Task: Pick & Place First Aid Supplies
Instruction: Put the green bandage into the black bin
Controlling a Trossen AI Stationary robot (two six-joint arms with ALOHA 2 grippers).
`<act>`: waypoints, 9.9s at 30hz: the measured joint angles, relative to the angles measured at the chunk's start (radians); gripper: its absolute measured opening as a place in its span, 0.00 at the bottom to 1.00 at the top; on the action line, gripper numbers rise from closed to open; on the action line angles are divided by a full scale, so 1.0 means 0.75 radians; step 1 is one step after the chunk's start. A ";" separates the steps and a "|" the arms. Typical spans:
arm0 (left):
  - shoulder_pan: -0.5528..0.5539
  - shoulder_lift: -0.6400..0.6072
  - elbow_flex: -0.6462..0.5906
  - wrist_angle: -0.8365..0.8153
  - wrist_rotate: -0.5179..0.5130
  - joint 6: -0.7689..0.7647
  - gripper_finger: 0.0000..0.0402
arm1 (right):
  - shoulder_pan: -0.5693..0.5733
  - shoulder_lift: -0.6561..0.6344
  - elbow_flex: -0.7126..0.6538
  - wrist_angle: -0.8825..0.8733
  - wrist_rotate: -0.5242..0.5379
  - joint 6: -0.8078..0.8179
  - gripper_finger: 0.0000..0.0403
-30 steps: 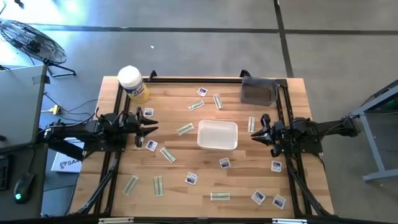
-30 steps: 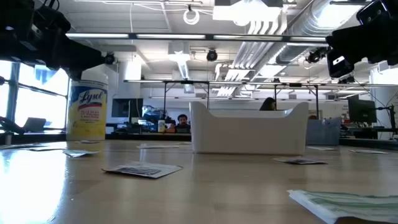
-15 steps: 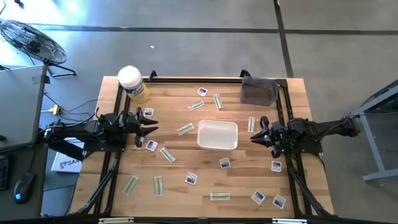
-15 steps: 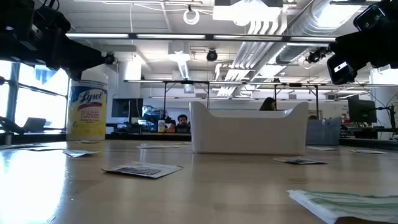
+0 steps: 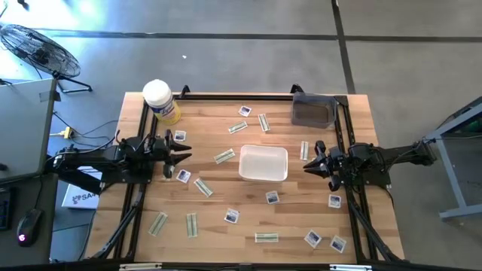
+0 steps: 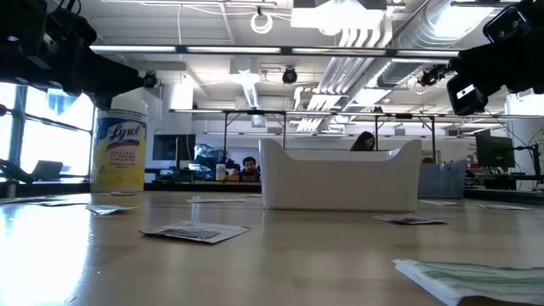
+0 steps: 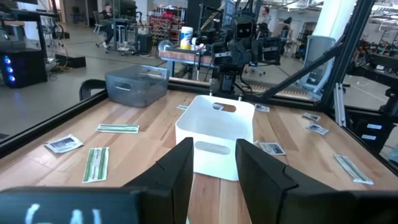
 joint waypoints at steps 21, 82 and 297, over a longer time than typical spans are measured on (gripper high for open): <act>0.000 0.000 0.000 0.000 -0.001 0.000 0.30 | 0.000 0.000 0.002 0.244 0.279 -0.026 0.13; 0.000 0.000 0.000 0.000 -0.002 0.000 0.30 | -0.333 1.363 0.573 -0.822 0.311 0.138 0.39; 0.000 0.000 0.000 0.001 -0.002 0.000 0.30 | 0.847 2.487 1.736 -0.956 0.297 1.734 0.35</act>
